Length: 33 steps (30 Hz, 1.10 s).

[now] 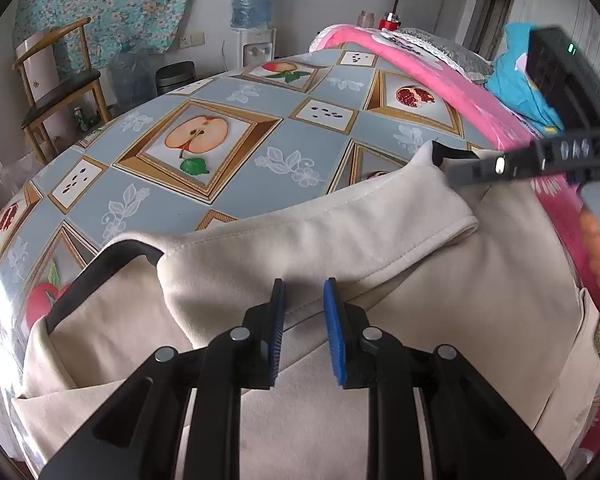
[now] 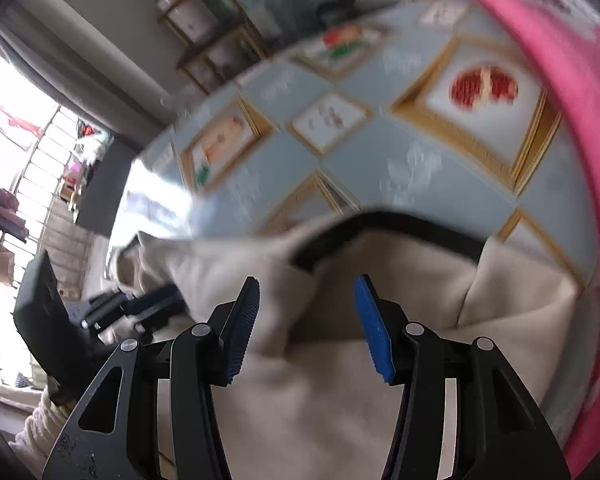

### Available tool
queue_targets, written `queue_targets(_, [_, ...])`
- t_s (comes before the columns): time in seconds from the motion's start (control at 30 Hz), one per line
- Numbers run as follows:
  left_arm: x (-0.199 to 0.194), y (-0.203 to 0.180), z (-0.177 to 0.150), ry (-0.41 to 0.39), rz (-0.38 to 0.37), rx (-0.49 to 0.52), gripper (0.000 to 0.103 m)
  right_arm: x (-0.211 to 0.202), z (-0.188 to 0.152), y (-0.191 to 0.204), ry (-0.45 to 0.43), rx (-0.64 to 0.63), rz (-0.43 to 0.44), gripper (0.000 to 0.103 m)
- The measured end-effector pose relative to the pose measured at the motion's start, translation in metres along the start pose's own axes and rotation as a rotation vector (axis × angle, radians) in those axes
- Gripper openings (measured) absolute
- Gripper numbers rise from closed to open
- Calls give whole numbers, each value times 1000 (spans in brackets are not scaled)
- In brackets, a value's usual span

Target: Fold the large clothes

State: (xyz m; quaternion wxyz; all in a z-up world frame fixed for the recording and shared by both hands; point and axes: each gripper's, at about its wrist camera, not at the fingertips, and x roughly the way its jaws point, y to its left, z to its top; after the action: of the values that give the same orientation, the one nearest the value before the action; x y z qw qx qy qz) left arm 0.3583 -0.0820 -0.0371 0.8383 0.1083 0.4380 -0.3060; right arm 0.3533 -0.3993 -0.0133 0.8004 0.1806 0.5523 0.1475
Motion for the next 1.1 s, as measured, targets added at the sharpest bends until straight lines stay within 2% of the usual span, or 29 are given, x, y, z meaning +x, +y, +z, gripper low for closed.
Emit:
queue_targets(0.07, [0, 0, 0, -3, 1, -3, 20, 12, -4, 2, 30, -6, 4, 49])
queue_targets(0.1, [0, 0, 0, -4, 2, -3, 20, 12, -4, 3, 18, -19, -6, 47])
queue_targets(0.13, [0, 0, -1, -5, 2, -3, 20, 13, -4, 6, 12, -37, -1, 30])
queue_targets(0.17, [0, 0, -1, -6, 3, -2, 20, 14, -4, 8, 12, -37, 15, 17])
queue_targets(0.27, [-1, -2, 0, -9, 12, 2, 20, 12, 4, 19, -36, -121, -85, 11])
queue_targets(0.37, [1, -5, 1, -16, 20, 3, 20, 23, 5, 35, -62, -217, -209, 11])
queue_targets(0.43, [1, -7, 2, -20, 33, 8, 20, 27, 2, 33, -61, -243, -232, 12])
queue_targets(0.6, [0, -7, -1, -12, 28, 31, 20, 16, -11, 15, -33, -182, -158, 14])
queue_targets(0.63, [0, -8, -2, -12, 31, 39, 20, 13, -13, 13, -33, -165, -161, 19])
queue_targets(0.67, [0, -9, -2, -13, 33, 43, 20, 11, -13, 15, -41, -157, -183, 32])
queue_targets(0.73, [0, -9, -1, -13, 33, 43, 20, -9, -15, 17, -104, -158, -268, 41])
queue_targets(0.77, [1, -8, -1, -14, 31, 41, 20, -22, -15, 18, -146, -149, -295, 42])
queue_targets(0.87, [1, -7, -2, -17, 26, 36, 20, -38, -10, 28, -217, -116, -252, 44])
queue_targets(0.93, [1, -7, -2, -16, 28, 38, 20, -33, -7, 46, -237, -157, -209, 44])
queue_targets(1.1, [1, -6, -2, -19, 26, 24, 20, 19, -11, 95, -187, -303, -156, 44])
